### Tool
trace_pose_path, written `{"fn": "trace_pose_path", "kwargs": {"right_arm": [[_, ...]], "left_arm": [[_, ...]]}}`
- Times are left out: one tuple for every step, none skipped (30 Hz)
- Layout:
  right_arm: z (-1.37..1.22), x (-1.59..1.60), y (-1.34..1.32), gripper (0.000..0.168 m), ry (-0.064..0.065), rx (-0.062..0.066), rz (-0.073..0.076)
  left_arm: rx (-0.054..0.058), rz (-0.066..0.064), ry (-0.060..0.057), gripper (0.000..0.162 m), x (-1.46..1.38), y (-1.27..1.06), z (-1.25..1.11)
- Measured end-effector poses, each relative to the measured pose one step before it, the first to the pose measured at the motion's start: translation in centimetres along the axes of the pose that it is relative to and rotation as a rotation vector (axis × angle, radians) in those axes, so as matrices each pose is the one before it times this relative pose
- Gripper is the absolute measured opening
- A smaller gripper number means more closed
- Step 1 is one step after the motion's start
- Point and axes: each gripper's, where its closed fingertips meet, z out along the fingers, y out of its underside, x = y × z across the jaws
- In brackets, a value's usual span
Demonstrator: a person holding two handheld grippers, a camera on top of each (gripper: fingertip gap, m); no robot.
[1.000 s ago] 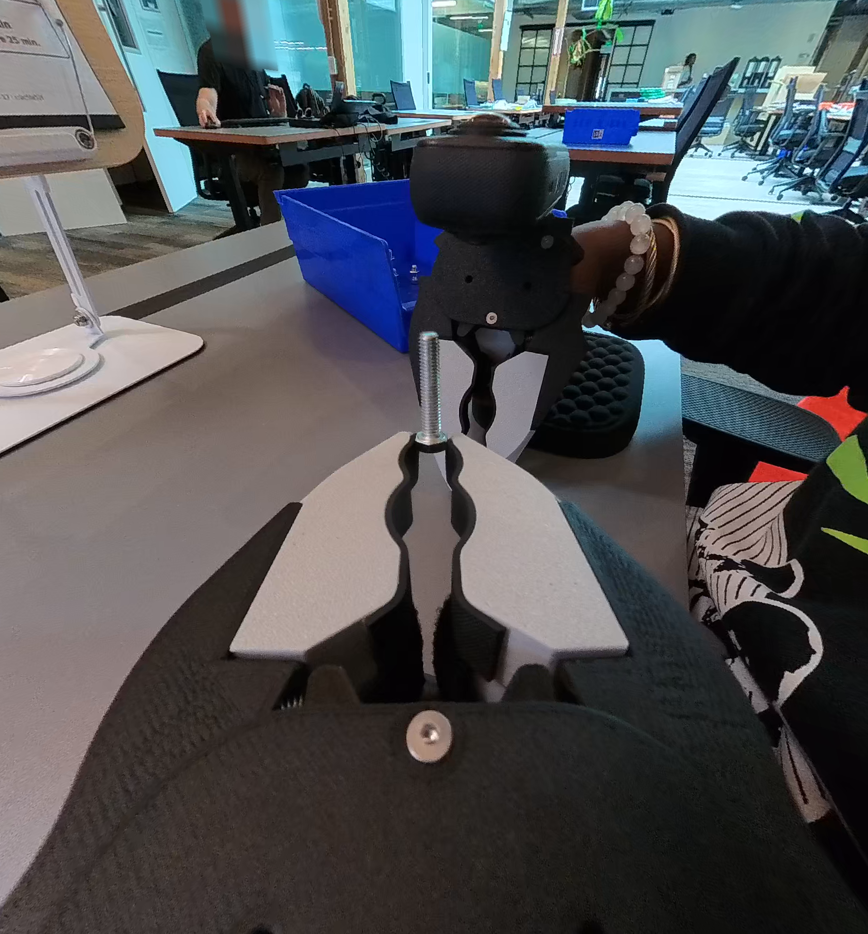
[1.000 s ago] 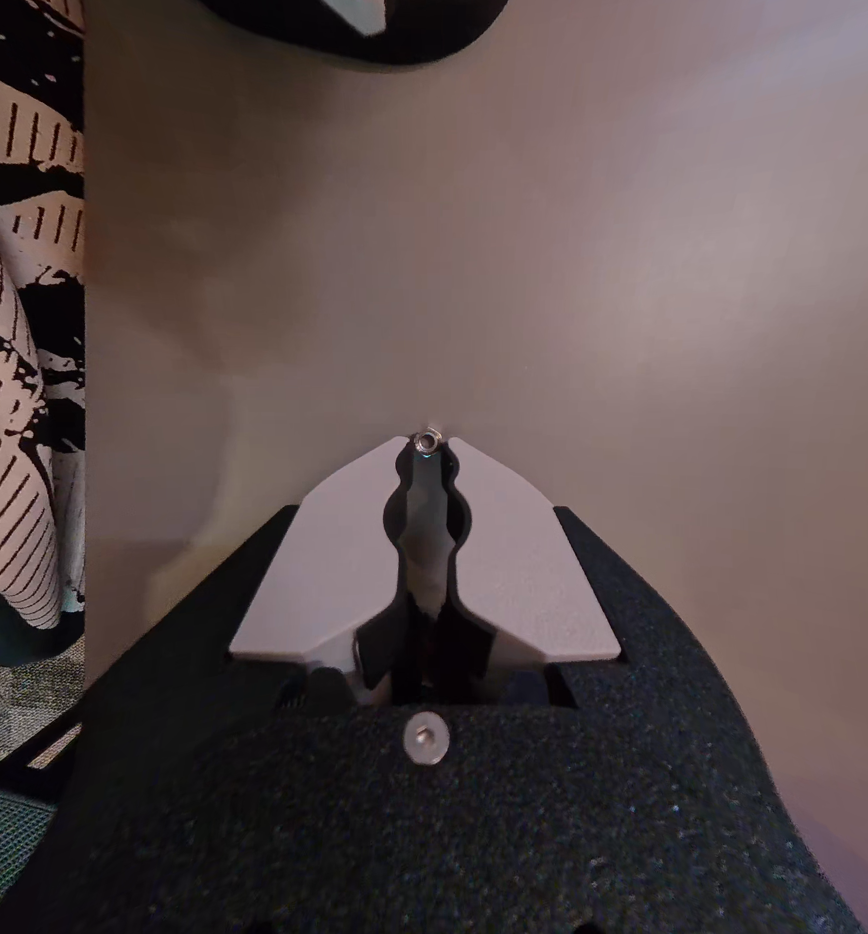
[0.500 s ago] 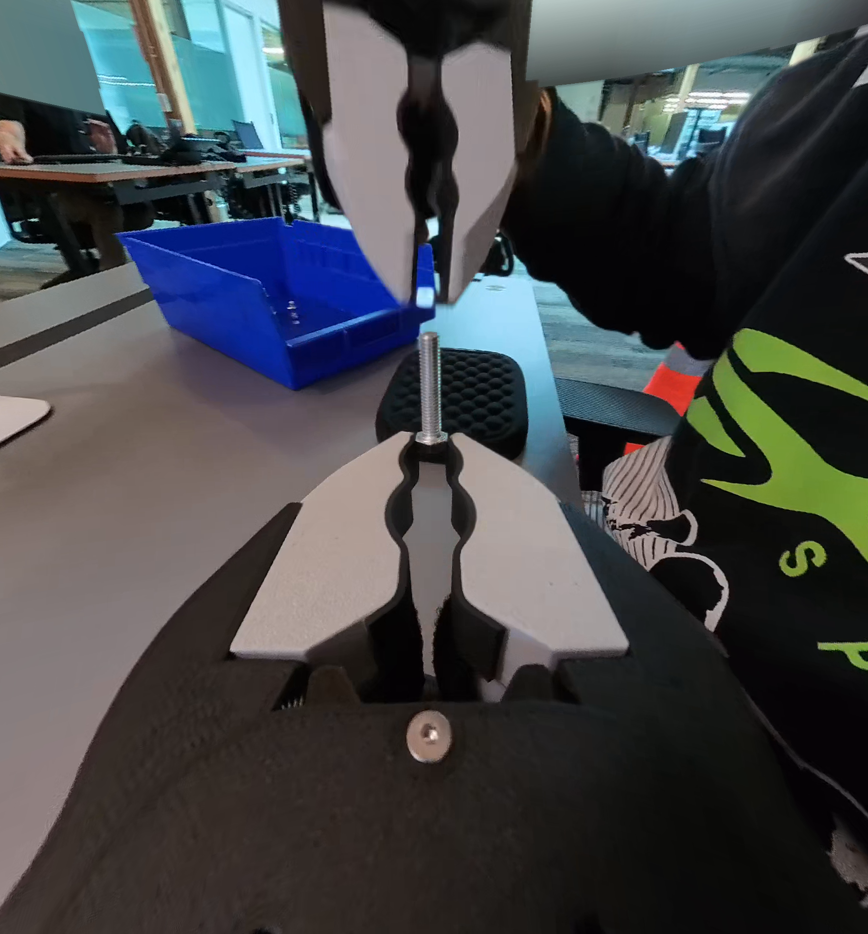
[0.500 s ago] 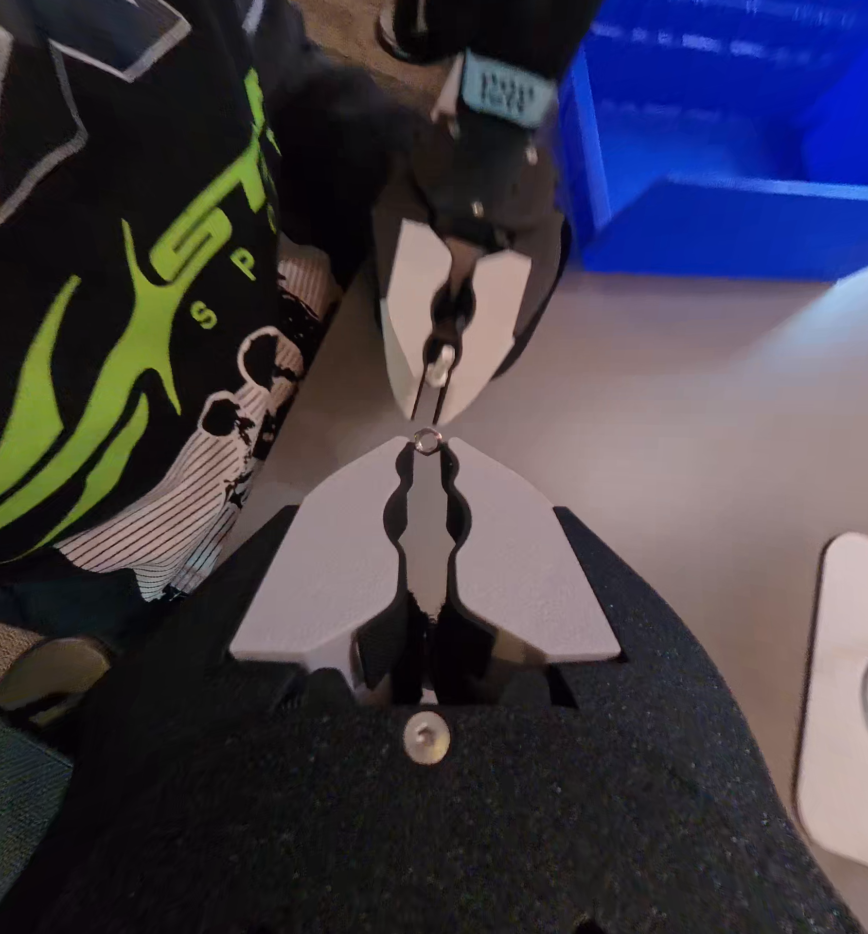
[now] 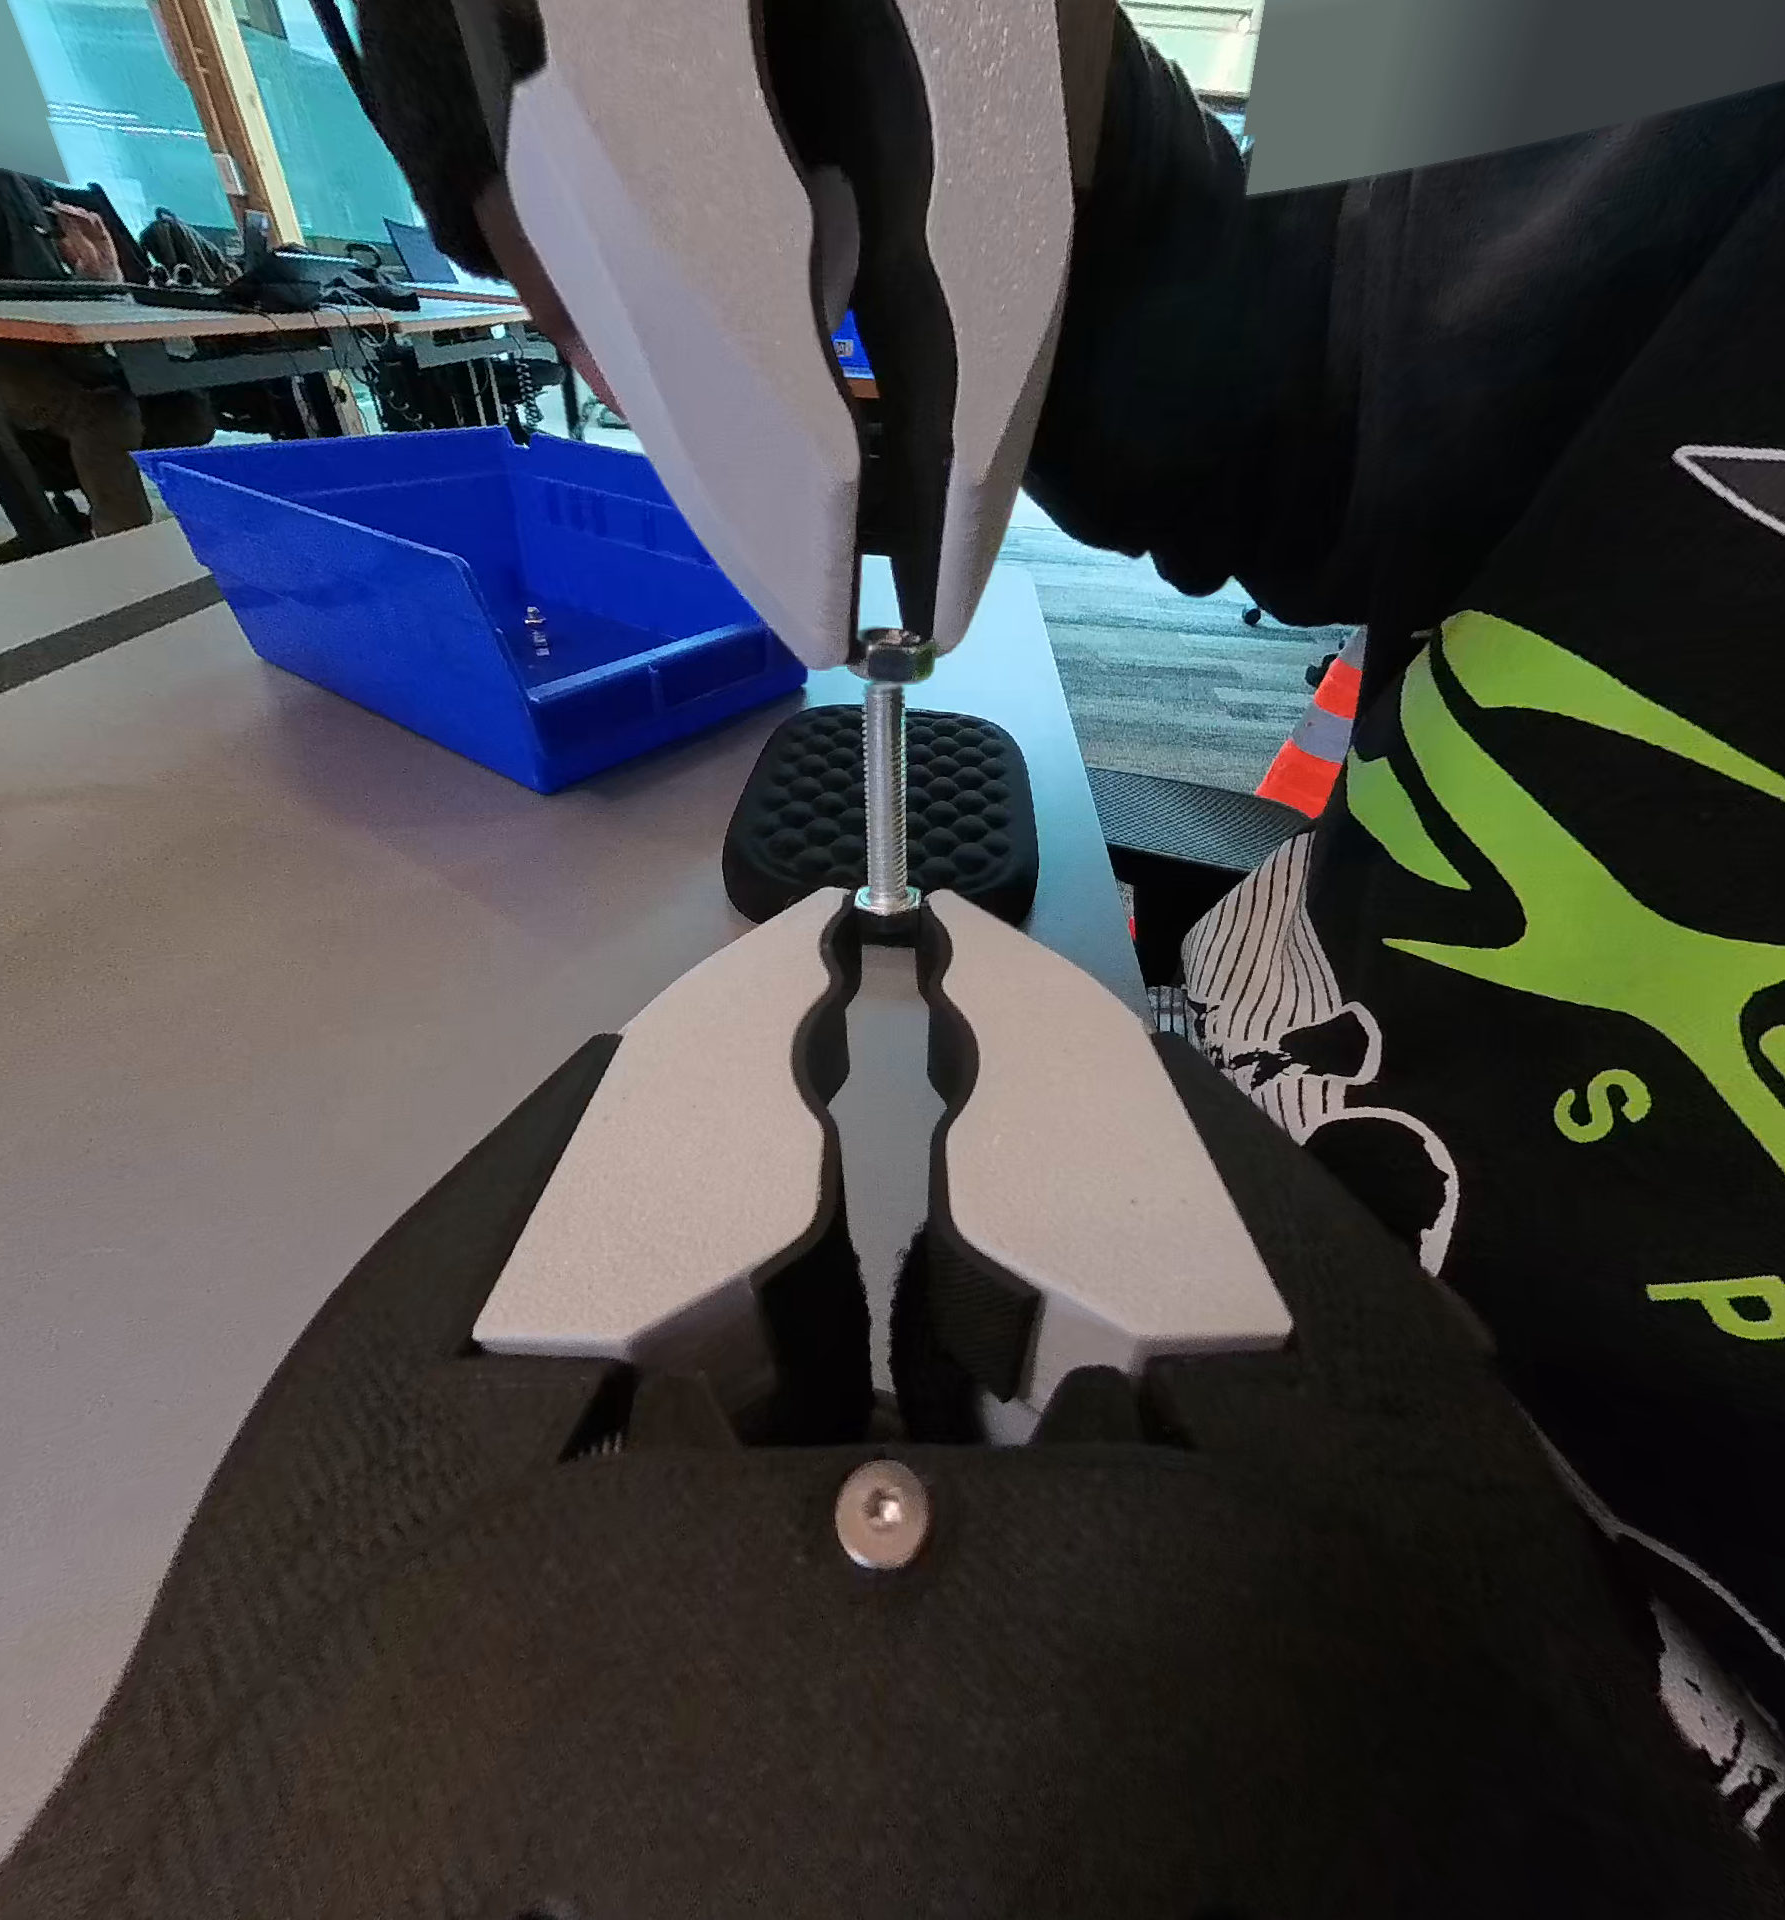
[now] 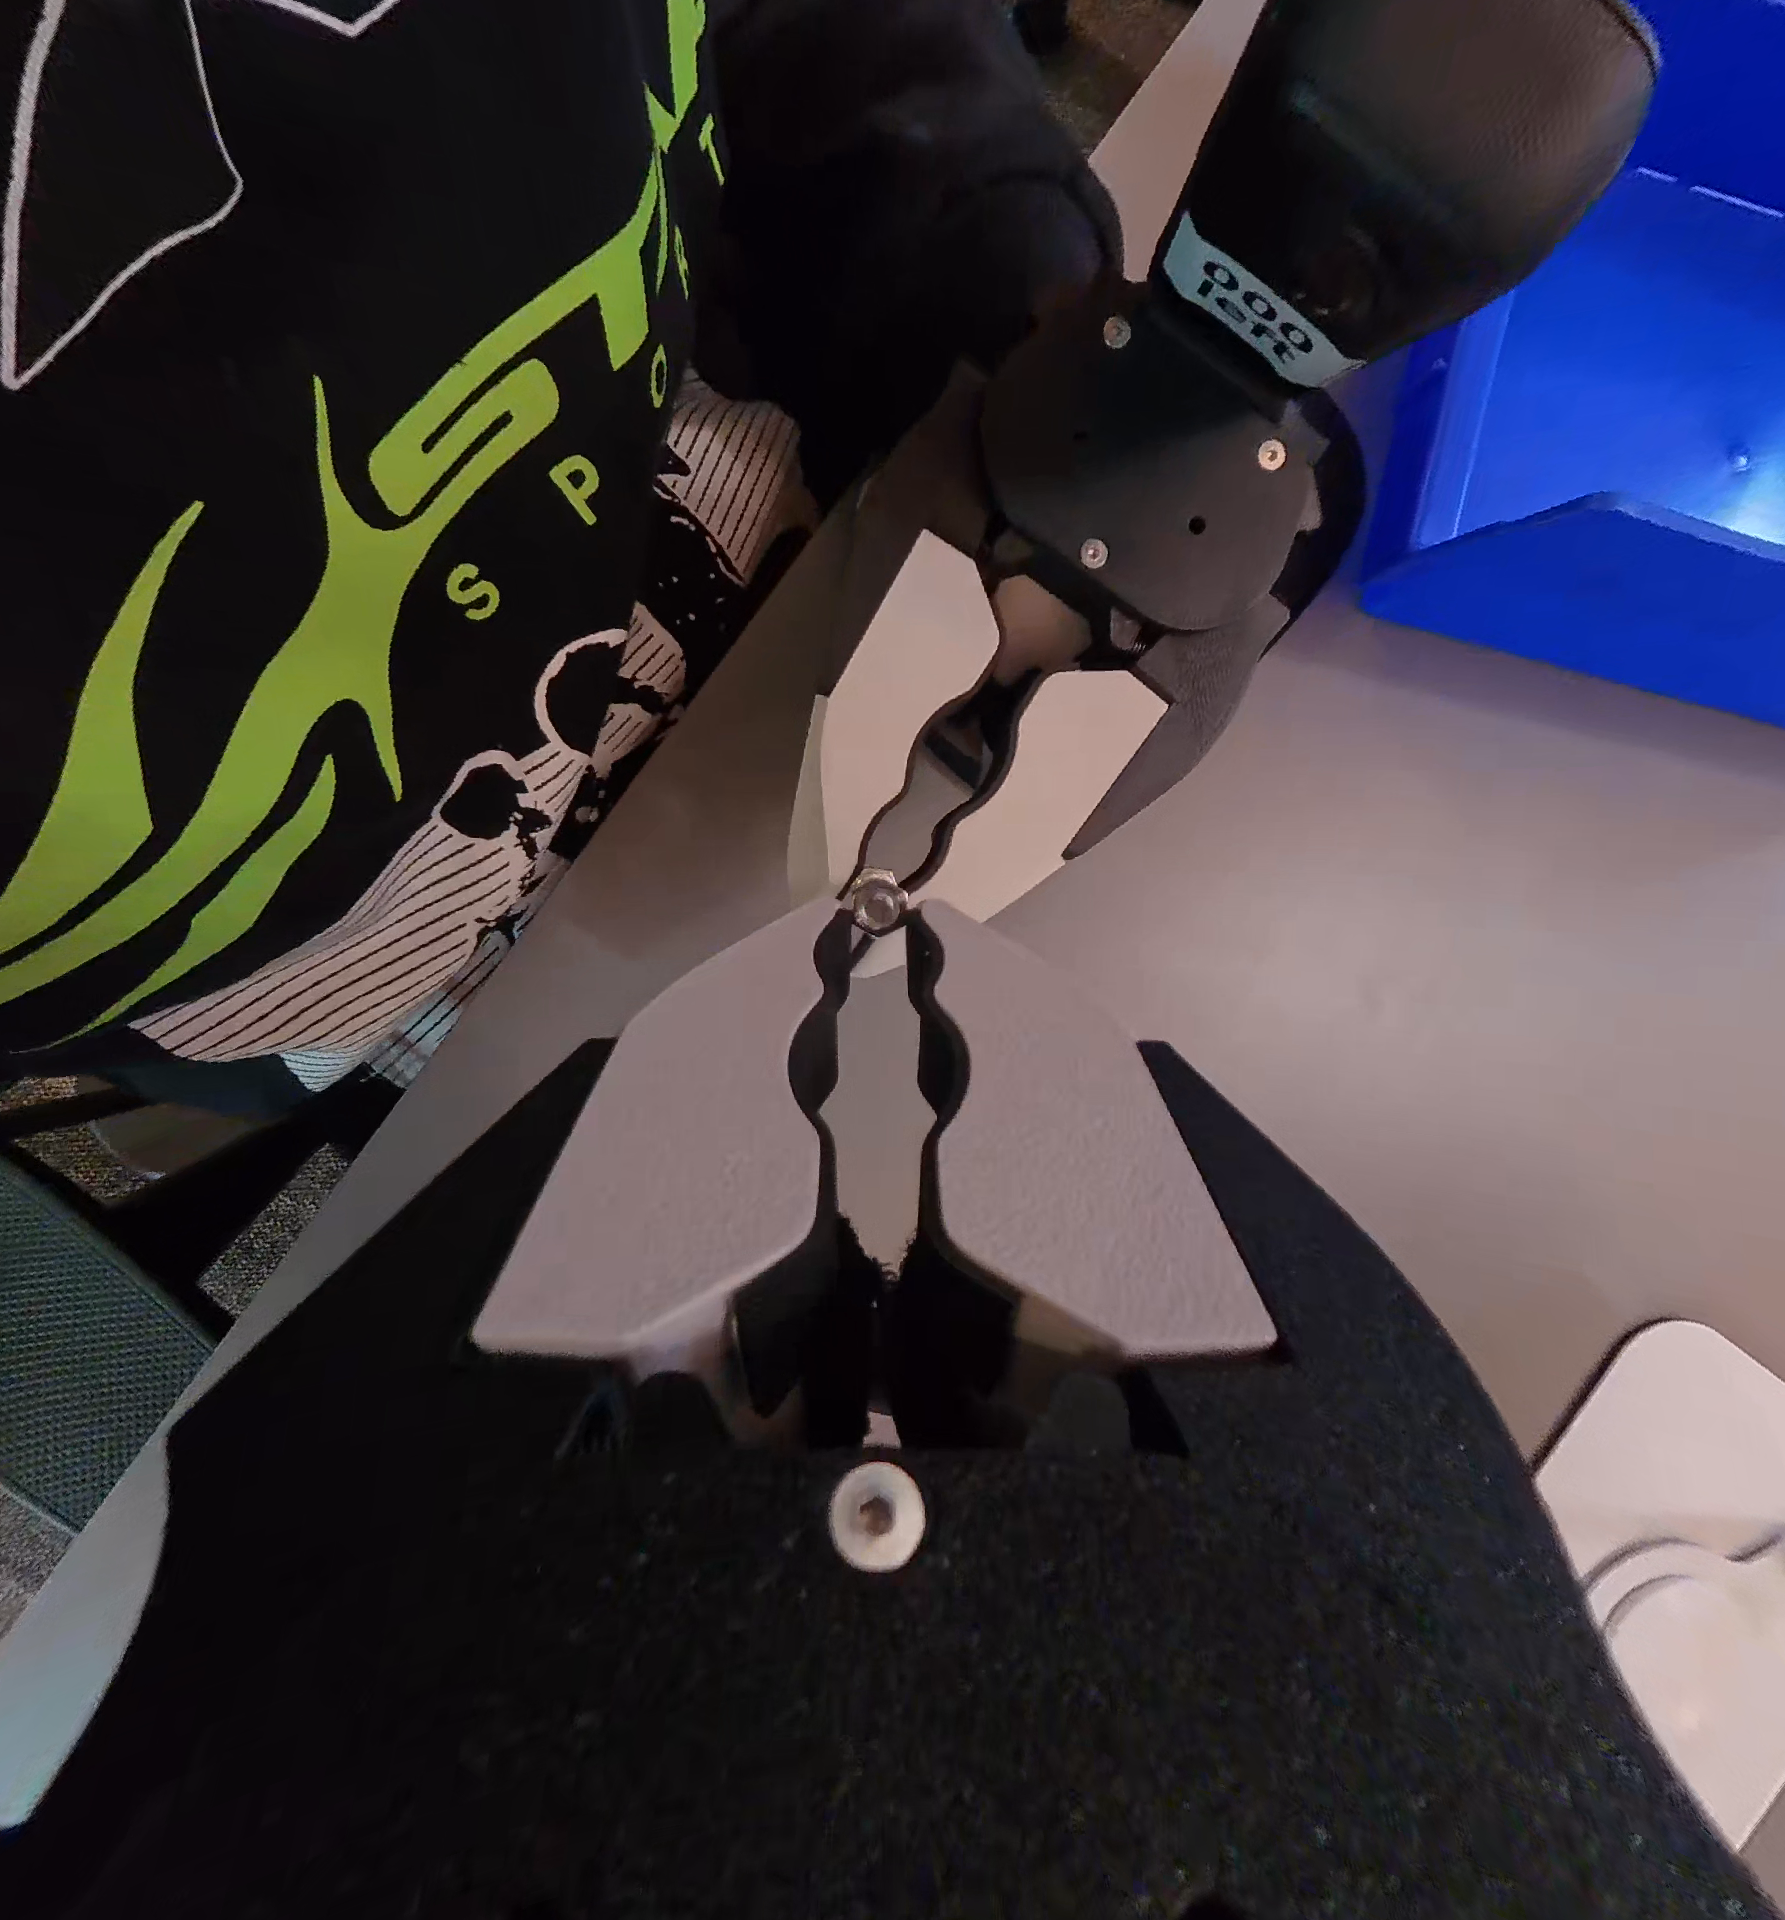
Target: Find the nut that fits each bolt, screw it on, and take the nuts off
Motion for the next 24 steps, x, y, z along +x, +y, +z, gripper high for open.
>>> {"fn": "trace_pose_path", "kwargs": {"right_arm": [[0.062, 0.018, 0.09, 0.01, -0.0022, -0.0086, -0.0001], [0.054, 0.025, 0.099, 0.01, -0.0013, -0.0075, -0.0002], [0.065, -0.031, 0.014, 0.01, -0.0048, -0.0009, 0.0002], [0.051, -0.046, -0.025, 0.01, -0.0052, 0.0012, 0.0007], [0.047, -0.007, 0.004, 0.01, -0.0021, -0.0006, 0.0007], [0.005, 0.031, 0.036, 0.01, 0.0007, -0.0015, 0.0006], [0.001, 0.027, 0.021, 0.01, 0.0012, 0.0001, 0.0018], [-0.027, 0.057, 0.012, 0.01, 0.0028, 0.0017, 0.0048], [-0.016, 0.103, 0.018, 0.01, 0.0064, 0.0006, 0.0085], [-0.026, 0.145, 0.063, 0.01, 0.0093, -0.0034, 0.0132], [-0.038, 0.177, 0.093, 0.01, 0.0113, -0.0075, 0.0182], [-0.027, 0.221, 0.118, 0.01, 0.0144, -0.01, 0.0206], [-0.027, 0.223, 0.098, 0.01, 0.0157, -0.0101, 0.023], [-0.023, 0.21, 0.08, 0.01, 0.0135, -0.008, 0.0282], [-0.012, 0.196, 0.045, 0.01, 0.0102, -0.0039, 0.0319], [-0.022, 0.165, 0.015, 0.01, 0.0084, -0.0003, 0.031], [0.001, 0.187, 0.055, 0.01, 0.0083, -0.002, 0.0303], [0.003, 0.183, 0.106, 0.01, 0.0086, -0.0051, 0.0302], [0.013, 0.175, 0.104, 0.01, 0.0092, -0.0066, 0.0293], [0.015, 0.121, 0.069, 0.01, 0.0092, -0.0065, 0.0248], [0.018, 0.051, 0.056, 0.01, 0.0071, -0.0068, 0.0195], [0.007, 0.001, 0.028, 0.01, 0.0051, -0.0066, 0.0137], [-0.009, -0.001, -0.009, 0.01, 0.0051, -0.0043, 0.0061], [-0.011, 0.011, -0.008, 0.01, 0.0057, -0.0037, 0.0007]], "left_arm": [[0.0023, 0.0, 0.0014, 0.01, 0.02, -0.025, -0.028], [0.0009, 0.0006, -0.0004, 0.01, -0.004, -0.01, -0.007], [-0.0007, -0.0007, -0.0012, 0.01, -0.015, 0.007, 0.008], [0.0002, 0.0009, 0.0013, 0.01, 0.014, -0.004, 0.011], [-0.0015, 0.0012, 0.0009, 0.01, 0.02, 0.028, 0.005], [-0.0014, 0.0, -0.0019, 0.01, -0.026, 0.016, 0.012], [0.0006, -0.0013, -0.0012, 0.01, -0.029, -0.009, 0.003], [0.002, -0.002, -0.0022, 0.01, -0.045, -0.023, -0.027], [0.0024, -0.0032, -0.0079, 0.01, -0.111, -0.029, -0.024], [0.0022, -0.0035, -0.0116, 0.01, -0.156, -0.036, -0.027], [0.0005, -0.0041, -0.0166, 0.01, -0.216, -0.016, -0.017], [-0.0006, -0.004, -0.021, 0.01, -0.271, -0.005, 0.006], [-0.0015, -0.0039, -0.0252, 0.01, -0.315, -0.004, 0.015], [-0.0004, -0.0022, -0.0254, 0.01, -0.295, -0.014, 0.003], [0.0007, -0.0004, -0.0259, 0.01, -0.293, -0.018, 0.01], [0.0019, 0.0033, -0.0254, 0.01, -0.246, -0.036, -0.012], [-0.0002, 0.0048, -0.0293, 0.01, -0.286, -0.022, 0.001], [-0.002, 0.0059, -0.0276, 0.01, -0.248, 0.018, 0.019], [-0.0034, 0.0036, -0.0281, 0.01, -0.282, 0.053, 0.015], [-0.0026, 0.0029, -0.0199, 0.01, -0.191, 0.031, 0.024], [-0.0027, 0.001, -0.0086, 0.01, -0.081, 0.03, 0.026], [-0.0014, -0.0005, 0.0016, 0.01, 0.008, 0.025, 0.018], [0.0009, -0.0032, 0.0059, 0.01, 0.029, -0.003, 0.001], [0.0024, -0.0044, 0.004, 0.01, 0.002, -0.039, -0.02]]}}
